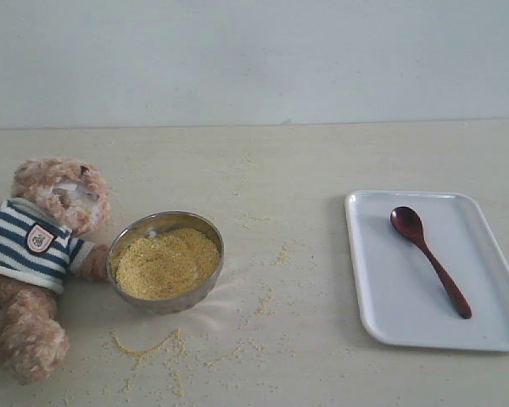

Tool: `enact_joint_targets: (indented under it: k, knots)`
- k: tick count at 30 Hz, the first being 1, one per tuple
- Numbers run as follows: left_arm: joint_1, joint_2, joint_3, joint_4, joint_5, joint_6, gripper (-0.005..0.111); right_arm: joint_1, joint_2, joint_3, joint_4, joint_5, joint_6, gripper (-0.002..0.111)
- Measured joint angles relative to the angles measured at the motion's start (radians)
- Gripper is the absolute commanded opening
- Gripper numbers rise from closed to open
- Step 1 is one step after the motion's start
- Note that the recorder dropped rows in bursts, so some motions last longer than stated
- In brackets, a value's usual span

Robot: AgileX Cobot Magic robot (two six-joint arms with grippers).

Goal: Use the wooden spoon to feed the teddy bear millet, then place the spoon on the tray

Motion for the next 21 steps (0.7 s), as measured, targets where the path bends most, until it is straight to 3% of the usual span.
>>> enact_joint_targets:
  k: [9,21]
  knots:
    - [0.045,-0.069,0.002,-0.011,0.381,-0.127,0.005,0.0,0.0,0.0,0.002,0.0,0.0,0.0]
    - [0.045,-0.069,0.002,-0.029,0.423,-0.134,0.005,0.0,0.0,0.0,0.002,0.0,0.0,0.0]
